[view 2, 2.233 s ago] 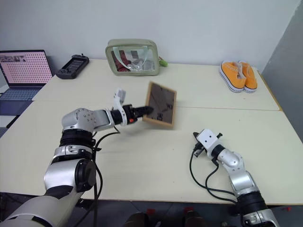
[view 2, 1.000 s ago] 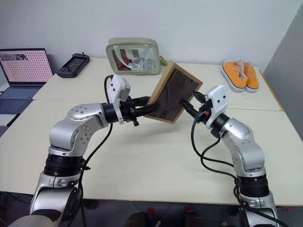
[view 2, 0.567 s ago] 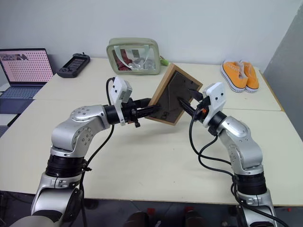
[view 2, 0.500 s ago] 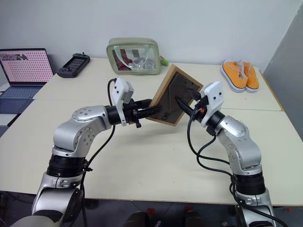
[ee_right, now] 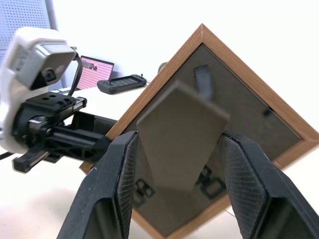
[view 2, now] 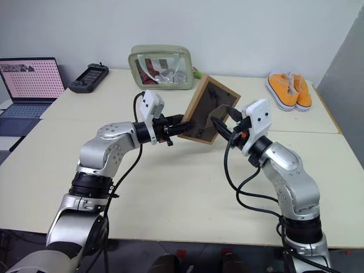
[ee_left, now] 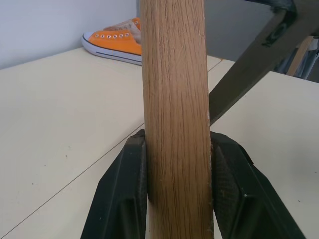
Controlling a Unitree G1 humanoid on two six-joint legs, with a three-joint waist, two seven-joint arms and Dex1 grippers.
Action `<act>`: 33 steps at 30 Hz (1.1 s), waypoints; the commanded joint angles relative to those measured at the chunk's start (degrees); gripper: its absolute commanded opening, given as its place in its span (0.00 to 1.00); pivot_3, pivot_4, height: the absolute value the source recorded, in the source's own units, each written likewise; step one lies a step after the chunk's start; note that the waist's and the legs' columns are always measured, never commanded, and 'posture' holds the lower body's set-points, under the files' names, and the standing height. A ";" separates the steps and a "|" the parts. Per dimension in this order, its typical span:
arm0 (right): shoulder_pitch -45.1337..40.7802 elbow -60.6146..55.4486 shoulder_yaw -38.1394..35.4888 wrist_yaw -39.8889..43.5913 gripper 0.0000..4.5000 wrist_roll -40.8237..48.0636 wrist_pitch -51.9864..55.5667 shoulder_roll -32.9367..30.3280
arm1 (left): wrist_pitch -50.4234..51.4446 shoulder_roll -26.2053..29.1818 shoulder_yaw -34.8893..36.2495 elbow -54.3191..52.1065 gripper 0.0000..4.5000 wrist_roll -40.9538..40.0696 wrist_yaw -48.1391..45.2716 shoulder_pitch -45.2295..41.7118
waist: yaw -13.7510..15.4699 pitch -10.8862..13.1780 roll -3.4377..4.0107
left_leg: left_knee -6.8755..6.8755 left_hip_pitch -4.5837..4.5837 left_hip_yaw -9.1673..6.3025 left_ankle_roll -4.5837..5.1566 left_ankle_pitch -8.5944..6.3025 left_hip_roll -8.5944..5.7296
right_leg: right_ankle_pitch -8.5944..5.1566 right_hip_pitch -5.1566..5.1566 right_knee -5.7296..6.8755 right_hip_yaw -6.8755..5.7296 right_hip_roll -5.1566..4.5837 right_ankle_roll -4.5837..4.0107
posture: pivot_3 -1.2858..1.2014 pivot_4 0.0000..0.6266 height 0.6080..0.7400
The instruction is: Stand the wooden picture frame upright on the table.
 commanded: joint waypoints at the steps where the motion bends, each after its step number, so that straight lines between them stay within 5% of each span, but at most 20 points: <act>1: 0.10 -3.17 -0.58 0.35 0.57 0.38 -1.36 -1.08 | -0.99 -0.74 1.60 -0.08 0.29 -0.53 0.16 -3.25 | -0.01 0.00 0.00 | 0.00 -0.02 0.00 0.01 0.01 0.00 | 0.00 -0.03 0.01 -0.01 0.00 0.00 | 0.52 0.24 1.00; 10: 2.41 4.55 2.94 5.03 0.57 -9.43 -10.32 -9.89 | 6.02 -1.05 2.84 -6.86 0.29 -4.12 0.75 -2.78 | 0.03 0.00 0.00 | 0.01 -0.07 0.00 0.03 0.02 0.00 | 0.00 -0.10 0.06 -0.01 0.00 0.00 | 0.52 0.24 1.00; 18: 7.20 12.09 3.31 12.21 0.57 -20.46 -30.53 -22.92 | 15.41 0.46 7.61 -5.42 0.29 -7.58 4.43 -3.83 | -0.08 0.01 0.00 | 0.03 -0.09 0.00 0.07 0.05 -0.02 | 0.00 -0.10 0.06 0.01 0.01 0.00 | 0.52 0.24 1.00; 22: 8.33 17.56 1.45 12.28 0.61 -23.71 -44.61 -25.97 | 25.45 1.68 10.36 -5.54 0.29 -11.51 5.82 -4.12 | -0.16 0.01 -0.01 | 0.04 -0.08 0.00 0.08 0.05 -0.02 | 0.00 -0.11 0.08 0.02 0.01 0.00 | 0.52 0.24 1.00; 28: 6.80 27.51 5.52 5.56 0.81 -37.85 -62.65 -28.11 | 59.58 -0.92 20.75 -6.24 0.29 -21.76 12.51 -4.40 | -0.16 0.02 -0.03 | 0.10 -0.09 0.00 0.07 0.06 -0.04 | 0.00 -0.10 0.13 0.02 -0.01 0.01 | 0.52 0.24 1.00; 33: 5.03 33.79 8.60 -0.16 0.81 -44.70 -73.15 -25.95 | 64.11 -0.30 20.61 -4.21 0.29 -37.05 21.21 -0.84 | -0.15 0.02 -0.04 | 0.19 -0.08 -0.05 -0.05 0.13 -0.03 | 0.00 -0.10 0.31 0.00 -0.02 0.00 | 0.52 0.24 1.00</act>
